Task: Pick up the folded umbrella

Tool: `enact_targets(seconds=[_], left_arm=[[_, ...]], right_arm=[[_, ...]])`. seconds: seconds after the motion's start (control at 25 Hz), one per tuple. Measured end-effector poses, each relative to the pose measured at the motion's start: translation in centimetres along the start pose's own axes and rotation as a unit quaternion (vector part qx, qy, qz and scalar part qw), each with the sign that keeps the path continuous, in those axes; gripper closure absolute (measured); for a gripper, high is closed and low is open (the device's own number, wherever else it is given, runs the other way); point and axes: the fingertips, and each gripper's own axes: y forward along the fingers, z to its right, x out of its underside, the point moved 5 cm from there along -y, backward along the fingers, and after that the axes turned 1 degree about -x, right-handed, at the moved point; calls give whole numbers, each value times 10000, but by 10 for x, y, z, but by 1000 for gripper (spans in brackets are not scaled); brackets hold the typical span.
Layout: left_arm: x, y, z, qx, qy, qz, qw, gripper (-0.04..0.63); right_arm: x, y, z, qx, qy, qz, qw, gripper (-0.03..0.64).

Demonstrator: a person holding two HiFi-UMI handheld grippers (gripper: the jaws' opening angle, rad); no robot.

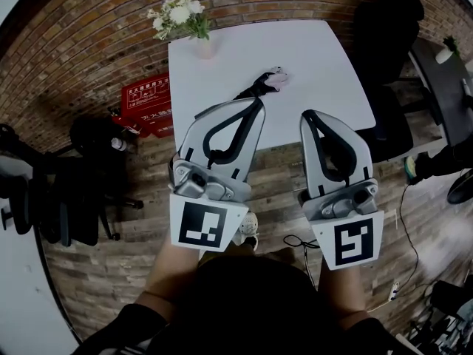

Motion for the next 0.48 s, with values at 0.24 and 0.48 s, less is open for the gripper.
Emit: enact_targets(seconds=[0.24,0.48], left_arm=[[4,-2,-8,25,56,-21,10000,583],[-4,-6,-11,-21,32,-3,10000,583]], right_arm=[[2,6,-3,47,-12,31,10000,586],[-6,3,-4,54,-56,83,9999,586]])
